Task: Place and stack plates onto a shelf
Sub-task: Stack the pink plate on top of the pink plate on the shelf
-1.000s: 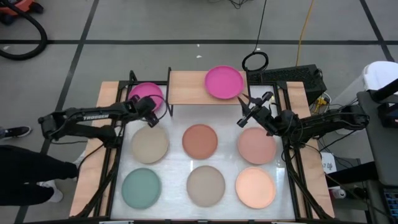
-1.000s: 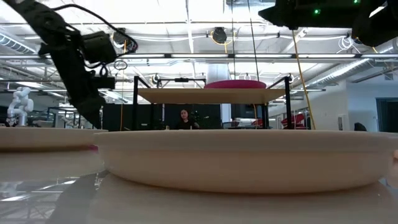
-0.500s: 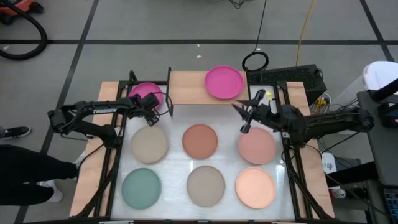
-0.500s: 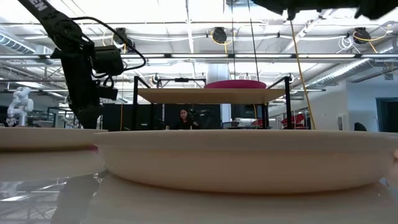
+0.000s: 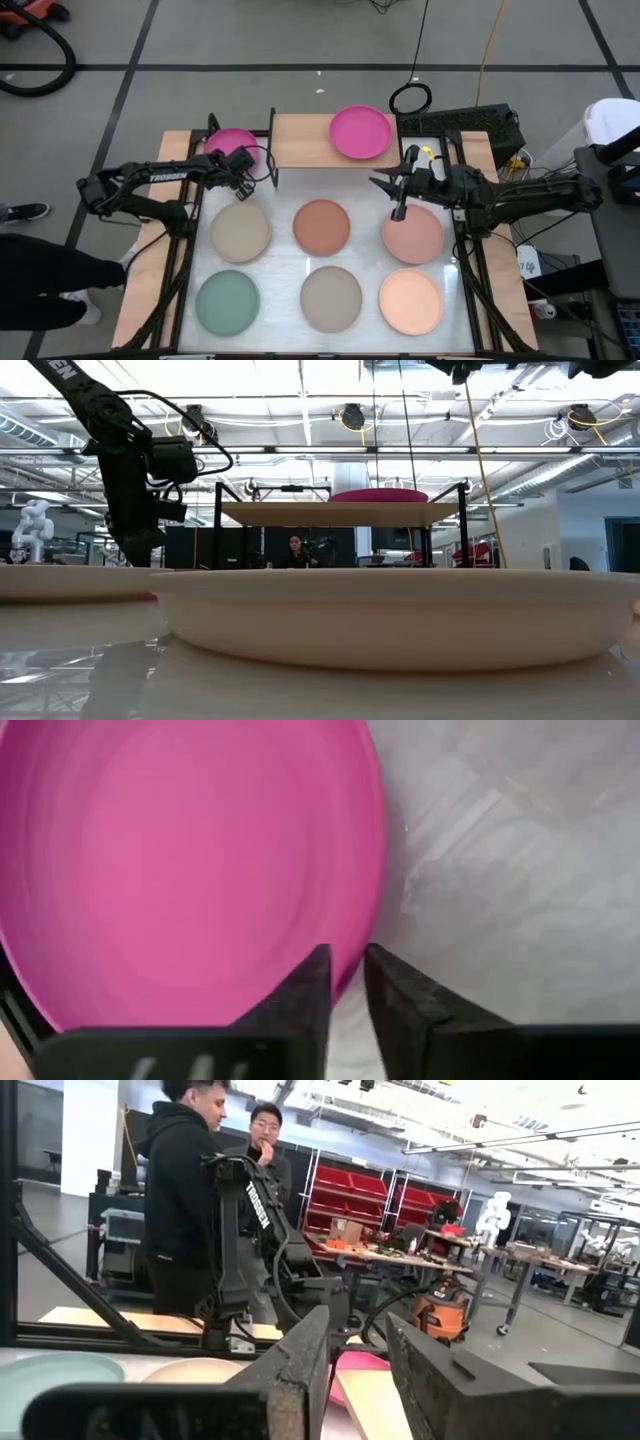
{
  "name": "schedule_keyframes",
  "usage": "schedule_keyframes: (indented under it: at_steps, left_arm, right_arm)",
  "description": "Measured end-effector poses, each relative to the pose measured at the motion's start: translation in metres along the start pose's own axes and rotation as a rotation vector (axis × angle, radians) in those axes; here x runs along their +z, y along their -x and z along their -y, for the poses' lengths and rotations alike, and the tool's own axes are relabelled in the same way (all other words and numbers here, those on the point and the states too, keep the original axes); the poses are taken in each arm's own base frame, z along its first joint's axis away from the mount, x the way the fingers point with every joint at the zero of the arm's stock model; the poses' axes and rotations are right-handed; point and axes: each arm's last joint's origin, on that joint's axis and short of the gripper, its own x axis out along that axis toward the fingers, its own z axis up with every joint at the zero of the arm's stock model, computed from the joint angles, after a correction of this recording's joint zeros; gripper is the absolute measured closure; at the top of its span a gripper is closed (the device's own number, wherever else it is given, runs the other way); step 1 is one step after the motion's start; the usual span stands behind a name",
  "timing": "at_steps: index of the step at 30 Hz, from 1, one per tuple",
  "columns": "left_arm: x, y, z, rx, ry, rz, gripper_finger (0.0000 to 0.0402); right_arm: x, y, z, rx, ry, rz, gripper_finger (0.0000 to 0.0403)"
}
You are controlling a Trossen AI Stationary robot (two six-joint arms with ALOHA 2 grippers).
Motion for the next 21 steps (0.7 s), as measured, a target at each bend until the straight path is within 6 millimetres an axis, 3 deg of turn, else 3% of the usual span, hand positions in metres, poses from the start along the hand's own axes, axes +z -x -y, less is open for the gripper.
schedule_keyframes:
  at_steps: [4,12,16,21]
  left_arm:
    - [0.001,0.000,0.000,0.000,-0.021,0.009,0.0387]
    - [0.001,0.010,-0.003,0.015,-0.001,0.063,0.0398]
    - [0.007,0.034,-0.008,0.049,0.028,0.154,0.0399]
    - [0.028,0.084,-0.015,0.059,0.057,0.326,0.0401]
  right_arm:
    - [0.001,0.000,0.000,-0.002,0.009,0.007,0.0319]
    - [0.001,0.000,0.000,-0.002,0.053,0.006,0.0319]
    - [0.001,0.000,0.000,-0.002,0.055,0.006,0.0319]
    - [0.001,0.000,0.000,-0.003,0.054,0.009,0.0319]
